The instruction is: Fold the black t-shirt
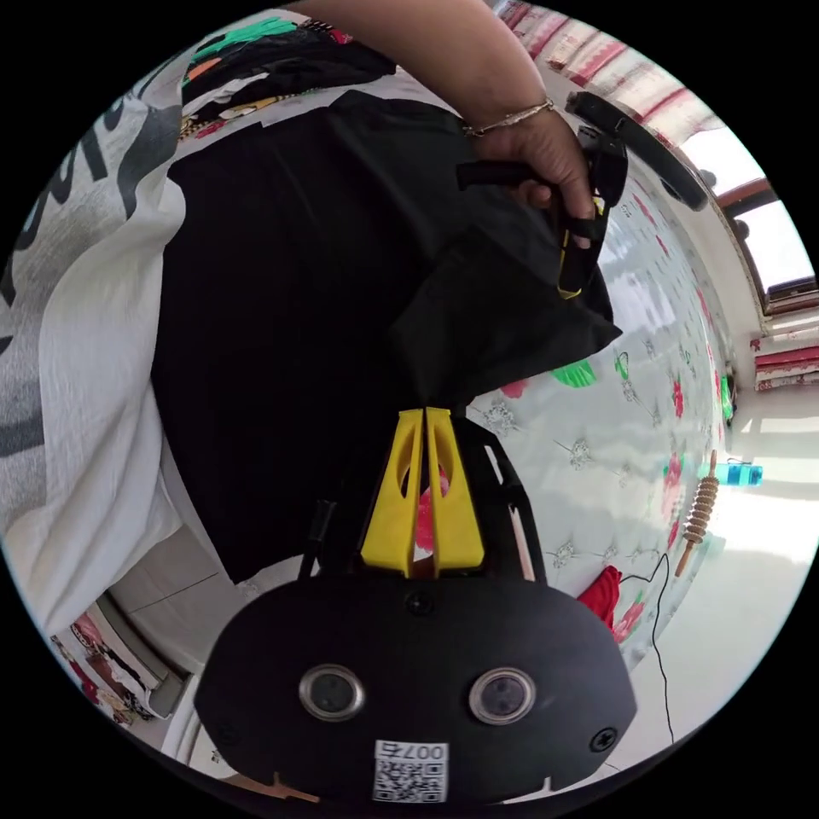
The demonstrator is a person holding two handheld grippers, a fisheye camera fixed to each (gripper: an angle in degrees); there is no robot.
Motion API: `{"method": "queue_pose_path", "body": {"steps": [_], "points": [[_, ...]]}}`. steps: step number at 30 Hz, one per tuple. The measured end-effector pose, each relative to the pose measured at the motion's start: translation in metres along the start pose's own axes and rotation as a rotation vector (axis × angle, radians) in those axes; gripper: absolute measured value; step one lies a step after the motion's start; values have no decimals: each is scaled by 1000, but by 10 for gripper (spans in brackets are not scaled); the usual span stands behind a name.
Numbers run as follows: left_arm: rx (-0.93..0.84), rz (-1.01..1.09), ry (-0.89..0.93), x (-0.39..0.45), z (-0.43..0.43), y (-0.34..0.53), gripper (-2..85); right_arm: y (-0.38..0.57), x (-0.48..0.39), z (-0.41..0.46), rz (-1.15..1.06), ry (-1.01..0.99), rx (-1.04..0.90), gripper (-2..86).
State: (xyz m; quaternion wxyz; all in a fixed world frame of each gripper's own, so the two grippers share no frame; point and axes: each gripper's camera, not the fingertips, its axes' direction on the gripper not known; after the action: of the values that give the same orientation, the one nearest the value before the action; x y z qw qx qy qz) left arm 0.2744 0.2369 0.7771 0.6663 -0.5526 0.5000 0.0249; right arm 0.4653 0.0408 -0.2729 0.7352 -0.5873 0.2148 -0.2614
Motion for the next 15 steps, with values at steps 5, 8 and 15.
{"method": "queue_pose_path", "body": {"steps": [5, 8, 15], "points": [[26, -28, -123, 4, 4, -8, -9, 11, 30, -31, 110, 5, 74, 5], [48, -147, -19, -14, 5, -7, -10, 16, 47, -35, 168, -56, 94, 13], [146, -205, 18, -23, -18, 27, -9, 29, 62, -20, 219, -169, 79, 13]]}}
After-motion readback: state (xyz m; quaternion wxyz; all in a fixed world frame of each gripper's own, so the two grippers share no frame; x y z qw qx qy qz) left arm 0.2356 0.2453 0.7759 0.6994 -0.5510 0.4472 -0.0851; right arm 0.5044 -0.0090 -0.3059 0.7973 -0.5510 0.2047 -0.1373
